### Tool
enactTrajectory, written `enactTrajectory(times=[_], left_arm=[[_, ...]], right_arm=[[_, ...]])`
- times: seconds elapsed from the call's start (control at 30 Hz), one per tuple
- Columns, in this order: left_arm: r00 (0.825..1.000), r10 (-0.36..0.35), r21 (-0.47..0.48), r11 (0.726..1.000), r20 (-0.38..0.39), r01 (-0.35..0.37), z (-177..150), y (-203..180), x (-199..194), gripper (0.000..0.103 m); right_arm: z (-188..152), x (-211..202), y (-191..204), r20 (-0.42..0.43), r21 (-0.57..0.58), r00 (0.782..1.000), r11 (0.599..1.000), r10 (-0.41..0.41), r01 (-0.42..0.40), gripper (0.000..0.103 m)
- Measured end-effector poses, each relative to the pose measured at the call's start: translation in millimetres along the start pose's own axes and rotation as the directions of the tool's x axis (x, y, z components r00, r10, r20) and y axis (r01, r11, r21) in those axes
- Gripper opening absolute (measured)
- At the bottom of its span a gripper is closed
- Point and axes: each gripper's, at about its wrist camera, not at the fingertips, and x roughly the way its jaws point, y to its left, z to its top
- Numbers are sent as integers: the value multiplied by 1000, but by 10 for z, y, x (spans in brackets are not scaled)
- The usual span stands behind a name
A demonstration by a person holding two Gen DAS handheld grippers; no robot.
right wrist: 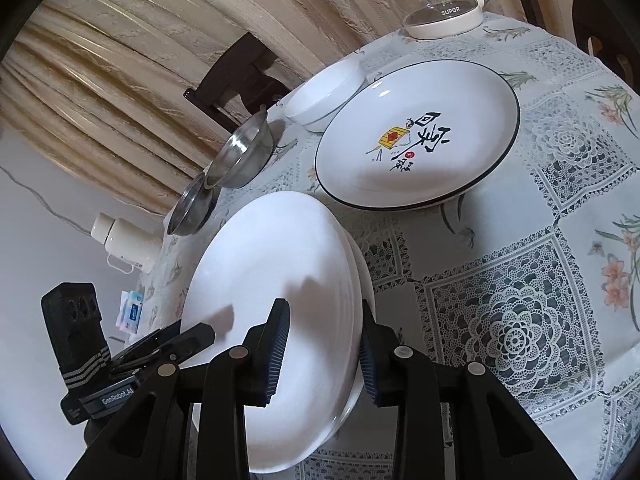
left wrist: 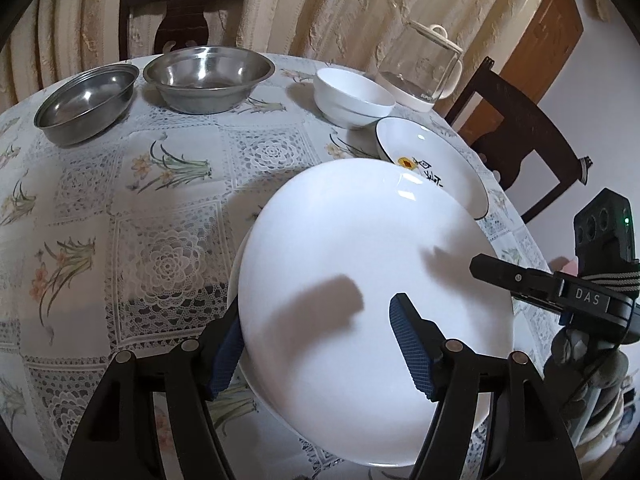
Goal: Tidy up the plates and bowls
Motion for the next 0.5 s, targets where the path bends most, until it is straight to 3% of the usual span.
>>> enactTrajectory(times=[0.2, 0.33, 0.5], left_arm=[[1000, 25, 29, 999, -4, -25, 12, -28, -28, 72], [990, 123, 97, 987, 74, -130, 46, -93, -179, 79], [987, 136, 99, 985, 81, -144, 53, -78, -187, 82]], right_arm=[[-7, -79, 22, 27, -27, 1000, 1000, -15, 16, 36], [-13, -63, 63, 29, -52, 999, 998, -36, 38, 37], [-26, -75, 82, 50, -70, 997, 995, -66, 70, 37]])
